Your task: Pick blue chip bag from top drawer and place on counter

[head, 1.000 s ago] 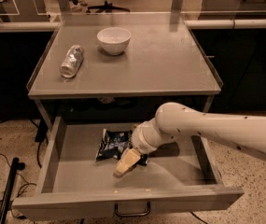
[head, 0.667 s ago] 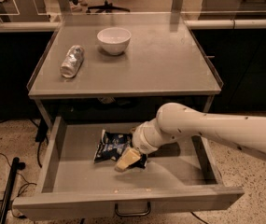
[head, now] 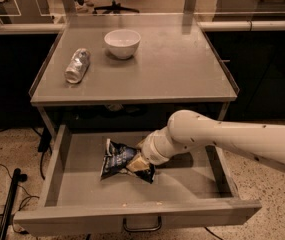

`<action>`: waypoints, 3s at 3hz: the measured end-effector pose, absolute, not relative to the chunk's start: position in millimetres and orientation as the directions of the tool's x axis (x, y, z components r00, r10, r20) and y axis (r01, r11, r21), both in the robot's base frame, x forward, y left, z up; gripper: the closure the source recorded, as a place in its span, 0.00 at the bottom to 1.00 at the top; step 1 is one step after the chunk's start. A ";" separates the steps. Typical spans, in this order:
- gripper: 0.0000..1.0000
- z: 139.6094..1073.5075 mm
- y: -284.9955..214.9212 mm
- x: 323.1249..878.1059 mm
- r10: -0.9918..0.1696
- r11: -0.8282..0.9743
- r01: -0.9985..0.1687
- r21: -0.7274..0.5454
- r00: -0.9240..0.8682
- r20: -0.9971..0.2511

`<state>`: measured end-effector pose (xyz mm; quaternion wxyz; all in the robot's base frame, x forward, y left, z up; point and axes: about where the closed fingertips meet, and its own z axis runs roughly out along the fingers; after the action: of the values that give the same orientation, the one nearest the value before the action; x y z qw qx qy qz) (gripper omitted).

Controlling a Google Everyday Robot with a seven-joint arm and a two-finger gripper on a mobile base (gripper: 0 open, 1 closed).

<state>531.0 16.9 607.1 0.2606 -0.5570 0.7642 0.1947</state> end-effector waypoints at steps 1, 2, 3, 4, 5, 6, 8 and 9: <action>0.90 607.1 16.9 530.9 -0.750 0.304 -0.953 0.007 -0.244 -0.615; 1.00 611.1 18.1 527.8 -0.751 0.292 -0.956 0.010 -0.236 -0.616; 1.00 624.9 12.9 522.8 -0.746 0.290 -0.957 0.017 -0.237 -0.622; 1.00 649.3 0.3 515.3 -0.731 0.295 -0.955 0.010 -0.233 -0.641; 1.00 672.3 -11.2 507.8 -0.712 0.299 -0.954 0.000 -0.224 -0.666; 1.00 698.7 -22.8 504.6 -0.704 0.299 -0.954 -0.025 -0.203 -0.680; 1.00 790.8 -52.9 511.3 -0.722 0.302 -0.942 -0.146 -0.126 -0.681; 1.00 840.3 -69.1 525.5 -0.744 0.316 -0.922 -0.223 -0.095 -0.661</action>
Offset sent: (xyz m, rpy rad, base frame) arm -0.0059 0.0004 0.0105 0.0049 0.0035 0.0219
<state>525.5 -69.1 840.3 0.3553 -0.5712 0.7292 0.1253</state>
